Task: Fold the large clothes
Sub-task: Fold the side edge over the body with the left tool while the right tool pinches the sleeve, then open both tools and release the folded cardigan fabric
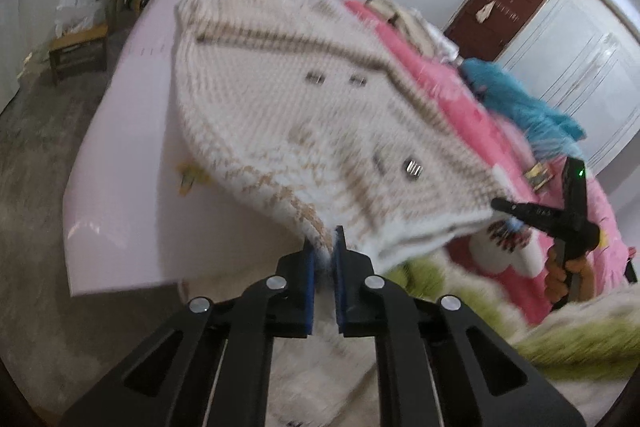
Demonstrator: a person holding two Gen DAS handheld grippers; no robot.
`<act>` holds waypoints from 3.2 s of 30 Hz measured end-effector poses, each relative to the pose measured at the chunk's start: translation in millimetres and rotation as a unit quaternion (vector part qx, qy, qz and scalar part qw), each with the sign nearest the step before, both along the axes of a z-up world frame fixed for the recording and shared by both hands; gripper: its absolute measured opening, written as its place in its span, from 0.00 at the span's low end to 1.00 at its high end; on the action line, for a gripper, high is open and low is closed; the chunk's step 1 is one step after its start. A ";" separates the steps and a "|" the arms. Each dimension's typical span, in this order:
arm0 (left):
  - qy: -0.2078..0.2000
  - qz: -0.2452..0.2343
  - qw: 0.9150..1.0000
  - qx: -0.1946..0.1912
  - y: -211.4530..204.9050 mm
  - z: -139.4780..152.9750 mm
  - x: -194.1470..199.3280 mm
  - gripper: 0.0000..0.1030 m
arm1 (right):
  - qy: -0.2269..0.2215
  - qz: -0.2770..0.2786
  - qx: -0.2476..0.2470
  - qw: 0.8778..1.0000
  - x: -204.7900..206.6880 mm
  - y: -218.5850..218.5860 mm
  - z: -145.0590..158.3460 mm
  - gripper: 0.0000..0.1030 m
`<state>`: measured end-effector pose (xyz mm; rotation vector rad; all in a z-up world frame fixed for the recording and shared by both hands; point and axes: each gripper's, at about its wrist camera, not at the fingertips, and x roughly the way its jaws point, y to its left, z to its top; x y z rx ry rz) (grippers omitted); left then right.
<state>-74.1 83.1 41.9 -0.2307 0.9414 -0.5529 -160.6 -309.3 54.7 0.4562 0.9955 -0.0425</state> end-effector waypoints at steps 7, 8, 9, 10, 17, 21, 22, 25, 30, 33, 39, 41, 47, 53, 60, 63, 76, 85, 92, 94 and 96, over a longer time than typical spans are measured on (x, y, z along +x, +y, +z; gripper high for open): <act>-0.053 0.045 0.997 -0.043 17.3 29.1 47.4 0.07 | -0.092 0.006 0.001 0.996 46.1 -3.3 41.4 0.06; -0.058 0.051 0.996 -0.043 18.9 31.7 52.8 0.07 | -0.105 0.002 0.004 0.995 56.4 -4.8 46.3 0.06; -0.068 0.060 0.995 -0.046 22.1 36.2 64.8 0.07 | -0.116 -0.002 0.007 0.993 67.7 -6.5 50.4 0.06; -0.075 0.065 0.994 -0.047 23.9 39.3 73.3 0.07 | -0.124 -0.004 0.009 0.992 74.4 -8.3 52.3 0.06; -0.078 0.096 0.992 -0.026 32.5 35.0 138.1 0.07 | -0.144 0.004 0.023 0.989 161.2 -19.0 53.9 0.06; -0.065 0.109 0.992 -0.013 36.2 22.0 179.6 0.07 | -0.141 0.006 0.032 0.990 206.7 -22.0 43.8 0.06; -0.057 0.111 0.992 -0.009 37.0 16.3 190.3 0.07 | -0.136 0.006 0.035 0.990 223.1 -23.2 36.4 0.06; -0.030 0.112 0.993 0.011 34.0 -6.2 219.3 0.08 | -0.116 0.003 0.048 0.992 252.4 -25.9 12.0 0.07; 0.037 0.110 0.993 -0.004 38.2 -39.1 250.6 0.13 | -0.060 0.002 0.072 0.996 281.3 -31.0 -29.4 0.15; 0.056 0.106 0.992 -0.038 47.1 -42.7 254.1 0.17 | -0.062 0.007 0.115 0.991 280.7 -36.2 -37.3 0.34; 0.016 0.138 0.990 -0.030 61.1 -22.0 233.4 0.59 | -0.077 0.021 0.096 0.992 268.0 -29.7 -18.7 0.62; -0.004 0.150 0.988 -0.027 66.7 -12.0 226.3 0.61 | -0.086 0.015 0.078 0.993 259.7 -29.3 -8.2 0.71; -0.009 0.132 0.989 -0.067 71.6 2.2 181.3 0.61 | -0.097 0.002 0.063 0.993 212.3 -34.0 5.7 0.77; 0.022 0.068 0.990 -0.124 44.3 -13.0 128.3 0.69 | -0.081 -0.016 0.069 0.994 146.1 -38.7 -3.1 0.77; 0.103 0.154 0.962 -0.202 49.8 -67.3 123.5 0.70 | -0.041 -0.035 0.111 0.992 133.6 -37.4 -37.6 0.77; 0.106 0.187 0.945 -0.245 58.5 -77.3 126.5 0.70 | -0.047 -0.048 0.129 0.989 139.3 -41.6 -45.4 0.76; 0.038 0.222 0.972 -0.065 26.7 -63.8 147.9 0.28 | -0.082 -0.107 0.066 0.989 181.4 -32.1 -51.7 0.39; -0.072 0.173 0.982 0.018 11.4 7.6 120.7 0.09 | -0.157 -0.089 0.025 0.983 157.8 -24.6 9.8 0.09; -0.071 0.145 0.987 0.003 31.6 38.1 82.0 0.09 | -0.169 -0.053 0.052 0.983 115.8 -30.7 35.9 0.10; -0.042 0.141 0.989 0.001 38.0 28.3 68.2 0.10 | -0.134 -0.035 0.087 0.987 109.6 -34.4 17.3 0.13; 0.012 0.145 0.989 -0.003 47.0 4.3 64.9 0.14 | -0.084 -0.026 0.099 0.991 106.1 -38.4 -10.1 0.22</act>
